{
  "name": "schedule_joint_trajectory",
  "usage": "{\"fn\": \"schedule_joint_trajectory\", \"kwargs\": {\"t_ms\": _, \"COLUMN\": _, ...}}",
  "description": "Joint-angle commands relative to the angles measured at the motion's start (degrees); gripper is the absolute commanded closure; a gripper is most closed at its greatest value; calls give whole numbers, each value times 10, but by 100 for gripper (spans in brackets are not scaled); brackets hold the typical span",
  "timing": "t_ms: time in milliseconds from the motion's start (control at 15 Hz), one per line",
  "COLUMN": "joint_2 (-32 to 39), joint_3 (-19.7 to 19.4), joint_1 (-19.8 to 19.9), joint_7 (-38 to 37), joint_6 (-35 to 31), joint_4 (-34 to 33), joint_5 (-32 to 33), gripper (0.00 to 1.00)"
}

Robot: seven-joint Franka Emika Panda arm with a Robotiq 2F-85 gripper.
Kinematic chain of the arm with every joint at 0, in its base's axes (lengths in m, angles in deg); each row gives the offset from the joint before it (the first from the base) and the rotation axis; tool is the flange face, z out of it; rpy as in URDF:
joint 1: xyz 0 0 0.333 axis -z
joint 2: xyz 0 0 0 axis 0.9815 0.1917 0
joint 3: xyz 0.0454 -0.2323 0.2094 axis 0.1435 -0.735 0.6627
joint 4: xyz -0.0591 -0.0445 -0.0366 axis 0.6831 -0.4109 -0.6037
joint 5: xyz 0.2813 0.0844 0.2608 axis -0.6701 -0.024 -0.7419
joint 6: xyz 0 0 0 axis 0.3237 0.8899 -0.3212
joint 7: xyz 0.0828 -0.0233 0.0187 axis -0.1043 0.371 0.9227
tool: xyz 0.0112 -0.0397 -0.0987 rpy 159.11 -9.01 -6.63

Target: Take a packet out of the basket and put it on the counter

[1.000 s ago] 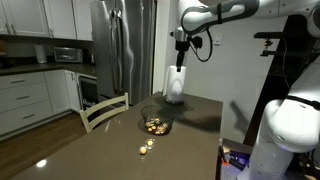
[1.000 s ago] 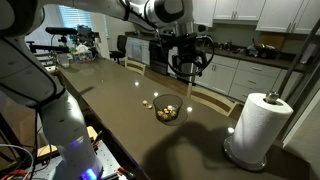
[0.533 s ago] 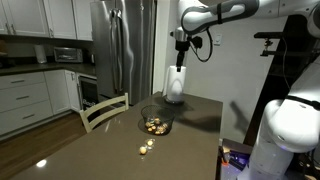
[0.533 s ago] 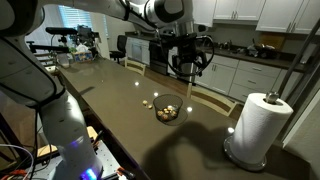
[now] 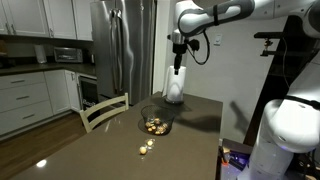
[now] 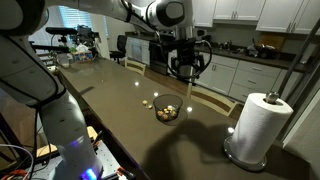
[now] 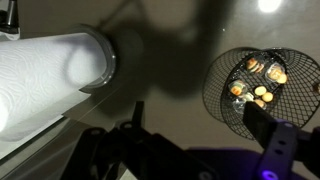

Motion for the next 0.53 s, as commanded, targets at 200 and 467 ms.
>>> {"fn": "schedule_joint_trajectory", "kwargs": {"t_ms": 200, "joint_2": 68, "joint_3": 8, "joint_1": -23, "joint_7": 37, "joint_6": -1, "joint_4": -20, "joint_5": -70, "gripper": 0}}
{"fn": "schedule_joint_trajectory", "kwargs": {"t_ms": 467, "joint_2": 110, "joint_3": 21, "joint_1": -35, "joint_7": 71, "joint_6": -2, "joint_4": -25, "joint_5": -122, "gripper": 0}}
